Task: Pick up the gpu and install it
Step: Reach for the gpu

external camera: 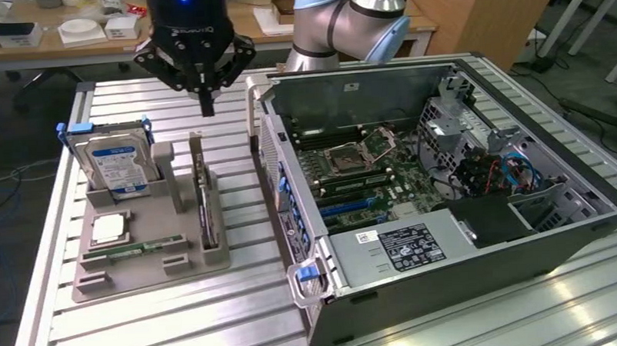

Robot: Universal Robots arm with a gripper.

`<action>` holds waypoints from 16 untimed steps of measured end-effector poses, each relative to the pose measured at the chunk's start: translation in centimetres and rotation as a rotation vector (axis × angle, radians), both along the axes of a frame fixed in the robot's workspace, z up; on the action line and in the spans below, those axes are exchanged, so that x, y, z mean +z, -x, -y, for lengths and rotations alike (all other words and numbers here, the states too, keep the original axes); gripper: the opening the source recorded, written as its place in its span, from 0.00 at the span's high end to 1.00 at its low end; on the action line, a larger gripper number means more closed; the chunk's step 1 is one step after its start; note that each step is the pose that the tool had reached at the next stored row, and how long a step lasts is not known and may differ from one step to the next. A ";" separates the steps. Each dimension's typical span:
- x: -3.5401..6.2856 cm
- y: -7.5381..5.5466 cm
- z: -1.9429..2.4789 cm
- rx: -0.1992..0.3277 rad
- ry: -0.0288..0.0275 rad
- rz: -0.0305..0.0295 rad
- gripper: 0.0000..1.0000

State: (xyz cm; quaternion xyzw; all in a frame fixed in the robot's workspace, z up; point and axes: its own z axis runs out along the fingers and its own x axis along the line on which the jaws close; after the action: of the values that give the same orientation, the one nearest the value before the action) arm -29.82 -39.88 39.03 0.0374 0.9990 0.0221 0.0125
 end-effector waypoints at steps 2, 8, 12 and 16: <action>-0.03 0.8 0.00 0.000 0.0000 0.0000 0.90; -0.11 3.1 0.00 0.000 0.0000 -0.0001 0.90; -0.17 4.4 0.00 0.000 0.0000 0.0000 0.90; -0.21 5.2 0.00 0.000 0.0000 0.0001 0.90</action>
State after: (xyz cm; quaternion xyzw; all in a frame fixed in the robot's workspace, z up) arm -34.99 -39.89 38.82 0.0374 0.9990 0.0221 0.0125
